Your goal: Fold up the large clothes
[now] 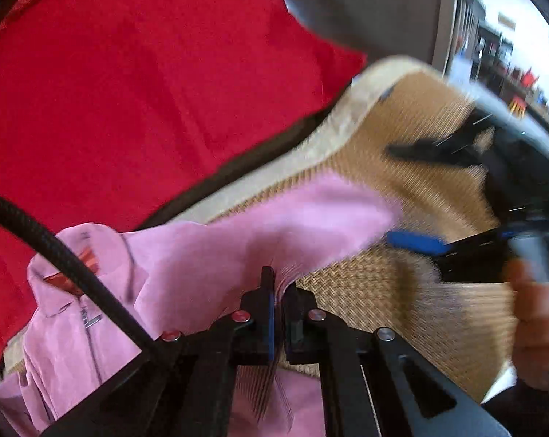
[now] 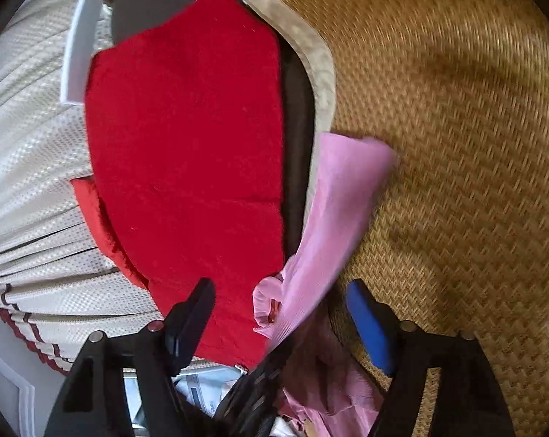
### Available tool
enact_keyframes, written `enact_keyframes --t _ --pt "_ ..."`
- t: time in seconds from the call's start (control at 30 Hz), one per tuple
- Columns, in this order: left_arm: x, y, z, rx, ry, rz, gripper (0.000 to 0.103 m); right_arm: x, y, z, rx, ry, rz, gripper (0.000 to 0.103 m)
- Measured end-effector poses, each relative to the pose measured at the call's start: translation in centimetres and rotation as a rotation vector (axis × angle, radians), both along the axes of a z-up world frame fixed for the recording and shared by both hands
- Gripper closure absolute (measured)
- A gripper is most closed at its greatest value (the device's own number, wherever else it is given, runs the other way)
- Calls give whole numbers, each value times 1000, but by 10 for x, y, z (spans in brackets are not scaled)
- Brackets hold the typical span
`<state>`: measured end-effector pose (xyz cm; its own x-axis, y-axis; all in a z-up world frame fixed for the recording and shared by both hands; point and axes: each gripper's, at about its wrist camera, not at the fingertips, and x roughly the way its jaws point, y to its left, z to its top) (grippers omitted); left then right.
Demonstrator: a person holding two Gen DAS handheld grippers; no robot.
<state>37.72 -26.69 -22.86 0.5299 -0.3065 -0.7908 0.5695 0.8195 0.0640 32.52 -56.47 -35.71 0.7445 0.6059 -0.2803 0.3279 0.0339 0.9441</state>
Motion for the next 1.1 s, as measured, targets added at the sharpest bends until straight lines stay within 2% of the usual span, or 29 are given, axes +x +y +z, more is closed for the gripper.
enact_keyframes --t 0.1,0.27,0.37,0.5,0.6,0.7,0.83,0.87,0.93,1.0,1.03,1.1 --pt "-17 20 12 -54 -14 -4 100 14 20 -6 -5 54 54 13" --pt "-38 52 12 -102 -44 35 100 24 60 -14 11 149 126 13" --pt "-45 78 8 -144 -34 65 100 9 70 -3 26 106 98 13" --pt "-49 110 -5 -214 -11 119 100 -11 89 10 27 70 145 13" --pt "-51 125 -18 -257 18 141 100 -20 110 12 -38 87 161 13" --pt "-54 135 -28 -279 35 149 99 -25 123 -6 -42 167 131 14" --pt "-59 144 -44 -286 68 144 99 -14 131 -9 -74 174 77 16" --pt "-61 149 -46 -290 84 145 99 -11 130 -6 -100 164 55 23" --pt "-61 156 -51 -305 122 137 96 4 135 0 -206 149 47 28" --pt "-64 166 -55 -309 133 138 87 12 140 -5 -239 165 52 55" --pt "-66 173 -55 -313 127 139 84 17 146 -10 -254 177 66 64" --pt "-70 190 -51 -320 106 142 71 24 155 -9 -329 178 94 80"
